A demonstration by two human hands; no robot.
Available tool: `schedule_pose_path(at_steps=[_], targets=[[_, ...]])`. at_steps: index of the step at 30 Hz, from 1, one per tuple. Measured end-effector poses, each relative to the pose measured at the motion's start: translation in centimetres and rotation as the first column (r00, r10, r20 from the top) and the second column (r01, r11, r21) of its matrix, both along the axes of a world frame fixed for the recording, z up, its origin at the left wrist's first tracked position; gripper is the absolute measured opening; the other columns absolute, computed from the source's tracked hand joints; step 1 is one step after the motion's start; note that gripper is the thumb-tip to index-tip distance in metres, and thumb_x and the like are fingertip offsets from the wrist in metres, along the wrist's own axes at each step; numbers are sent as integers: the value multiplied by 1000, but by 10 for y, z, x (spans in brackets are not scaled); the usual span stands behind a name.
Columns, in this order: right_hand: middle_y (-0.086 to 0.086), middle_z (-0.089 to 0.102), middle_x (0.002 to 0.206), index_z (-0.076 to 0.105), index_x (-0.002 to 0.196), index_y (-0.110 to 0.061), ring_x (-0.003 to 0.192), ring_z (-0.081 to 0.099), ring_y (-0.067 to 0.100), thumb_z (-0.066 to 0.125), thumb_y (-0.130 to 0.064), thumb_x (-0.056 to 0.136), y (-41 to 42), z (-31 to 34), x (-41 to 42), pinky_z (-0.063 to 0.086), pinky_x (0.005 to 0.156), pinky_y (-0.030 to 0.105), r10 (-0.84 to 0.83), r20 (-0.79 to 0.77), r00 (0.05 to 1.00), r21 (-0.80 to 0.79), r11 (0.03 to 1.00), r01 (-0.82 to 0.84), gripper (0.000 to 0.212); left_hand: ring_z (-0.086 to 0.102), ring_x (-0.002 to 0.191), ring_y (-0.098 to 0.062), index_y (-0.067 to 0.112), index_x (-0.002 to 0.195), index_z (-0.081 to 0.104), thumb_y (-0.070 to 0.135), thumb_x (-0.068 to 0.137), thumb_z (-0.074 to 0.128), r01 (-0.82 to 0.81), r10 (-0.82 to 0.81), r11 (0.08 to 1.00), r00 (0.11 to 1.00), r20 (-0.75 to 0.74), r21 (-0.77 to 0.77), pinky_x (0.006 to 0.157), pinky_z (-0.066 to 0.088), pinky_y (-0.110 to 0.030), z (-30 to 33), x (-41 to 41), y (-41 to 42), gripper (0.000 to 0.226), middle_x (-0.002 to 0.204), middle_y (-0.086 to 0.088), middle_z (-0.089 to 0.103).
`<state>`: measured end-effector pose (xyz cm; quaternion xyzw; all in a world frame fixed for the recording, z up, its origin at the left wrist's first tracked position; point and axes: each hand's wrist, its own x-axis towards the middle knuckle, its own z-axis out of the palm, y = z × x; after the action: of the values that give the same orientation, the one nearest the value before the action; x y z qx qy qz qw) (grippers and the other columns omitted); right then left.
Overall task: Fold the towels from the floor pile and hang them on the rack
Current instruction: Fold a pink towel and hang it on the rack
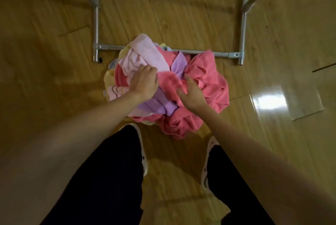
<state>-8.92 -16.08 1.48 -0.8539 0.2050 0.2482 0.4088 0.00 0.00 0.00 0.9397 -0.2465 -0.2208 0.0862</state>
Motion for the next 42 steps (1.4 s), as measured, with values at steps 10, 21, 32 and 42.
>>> schedule_pose_path(at_steps=[10,21,32,42], targets=[[22,64,117,53,130,-4,107,59,40,59,-5,82,9,-82,31,45,92,45,-6,153,988,35,999,1,48,50,105,-34,10,90,65,22,80,68,-328,327,929,945,-34,-174,91,37,-38,-47,-3,-6,16,96,-17,61],[1,49,70,51,84,-6,67,44,19,60,-10,87,-20,76,8,31,63,27,124,346,930,43,988,-148,11,58,64,-4,16,78,51,0,82,66,-432,287,736,896,-338,-521,64,43,-21,89,-12,-17,22,68,5,59],[-5,45,61,53,86,-6,53,37,3,61,-12,89,-32,296,-53,28,49,13,8,688,725,155,975,-157,10,58,67,1,22,77,57,0,78,70,-164,84,596,986,-142,-786,67,45,-18,327,-56,-27,26,72,8,60],[-7,55,69,59,91,-6,55,46,0,55,-4,93,-2,461,-92,34,51,12,-82,862,501,204,959,-194,4,63,93,-17,8,106,61,-5,70,73,-164,-150,519,949,-278,-839,91,51,-32,449,-118,7,40,99,-11,66]])
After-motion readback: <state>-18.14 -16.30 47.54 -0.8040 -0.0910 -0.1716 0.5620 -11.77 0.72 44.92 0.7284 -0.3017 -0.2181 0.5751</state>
